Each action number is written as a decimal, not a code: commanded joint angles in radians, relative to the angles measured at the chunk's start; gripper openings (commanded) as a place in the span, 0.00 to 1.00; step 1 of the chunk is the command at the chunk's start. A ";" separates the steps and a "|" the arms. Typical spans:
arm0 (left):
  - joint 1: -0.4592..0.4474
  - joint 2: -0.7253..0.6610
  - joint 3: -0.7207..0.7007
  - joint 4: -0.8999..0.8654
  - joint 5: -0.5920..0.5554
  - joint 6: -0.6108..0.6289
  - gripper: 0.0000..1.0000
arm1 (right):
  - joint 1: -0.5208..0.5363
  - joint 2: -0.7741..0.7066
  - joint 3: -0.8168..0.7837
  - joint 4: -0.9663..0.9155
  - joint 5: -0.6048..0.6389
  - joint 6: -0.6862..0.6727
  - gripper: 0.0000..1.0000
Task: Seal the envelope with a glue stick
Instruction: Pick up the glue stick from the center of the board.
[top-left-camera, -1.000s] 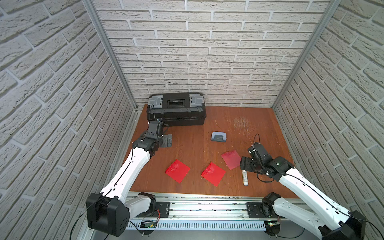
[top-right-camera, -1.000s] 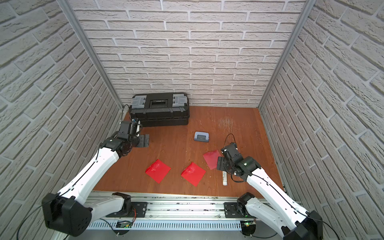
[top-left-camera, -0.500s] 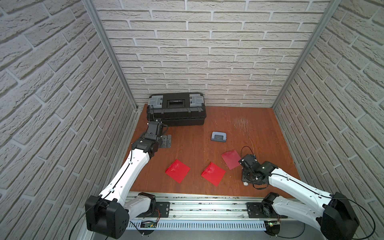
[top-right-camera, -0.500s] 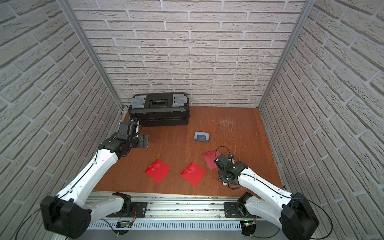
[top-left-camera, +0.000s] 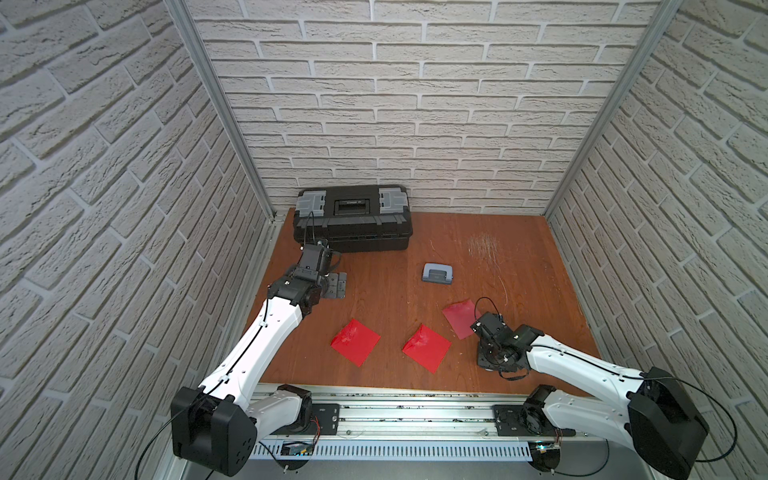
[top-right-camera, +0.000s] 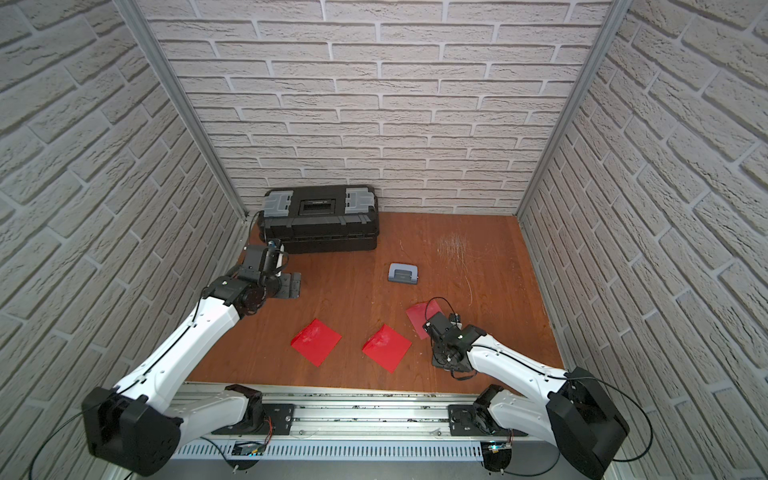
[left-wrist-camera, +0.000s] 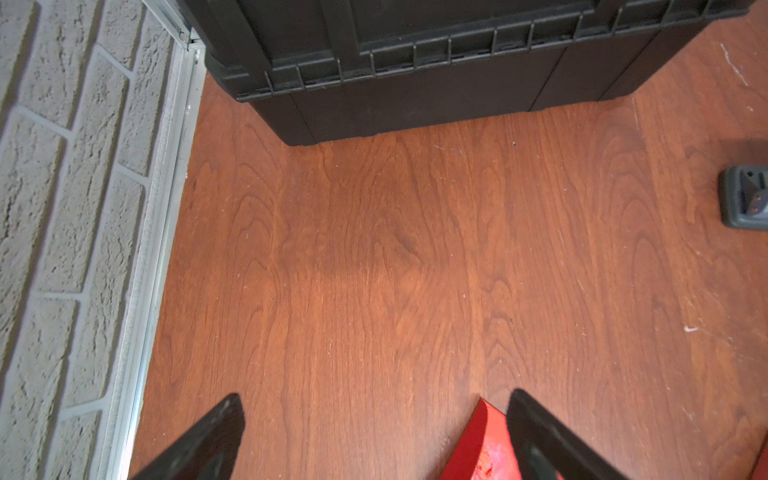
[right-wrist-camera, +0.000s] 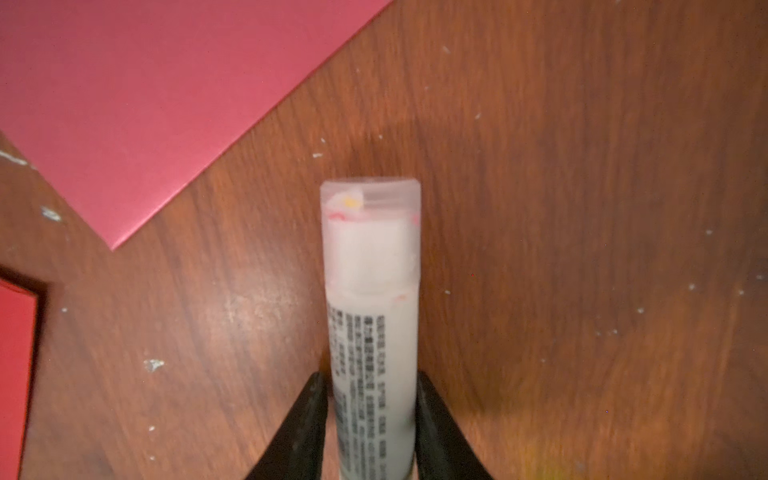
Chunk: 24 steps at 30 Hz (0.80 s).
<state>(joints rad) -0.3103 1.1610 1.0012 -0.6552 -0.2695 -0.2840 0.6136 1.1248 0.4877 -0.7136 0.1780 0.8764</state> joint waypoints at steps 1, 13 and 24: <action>-0.017 0.012 0.001 -0.007 -0.011 0.014 0.98 | 0.009 0.012 0.006 0.013 0.000 0.004 0.37; -0.091 0.000 -0.005 0.017 0.005 0.045 0.98 | 0.009 -0.010 0.026 -0.003 -0.018 -0.005 0.18; -0.216 -0.106 -0.019 0.187 0.328 0.095 0.98 | 0.010 -0.313 0.135 0.078 -0.171 -0.343 0.14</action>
<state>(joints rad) -0.5034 1.0901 0.9859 -0.5636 -0.0677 -0.2195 0.6178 0.8452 0.5880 -0.7193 0.0971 0.6949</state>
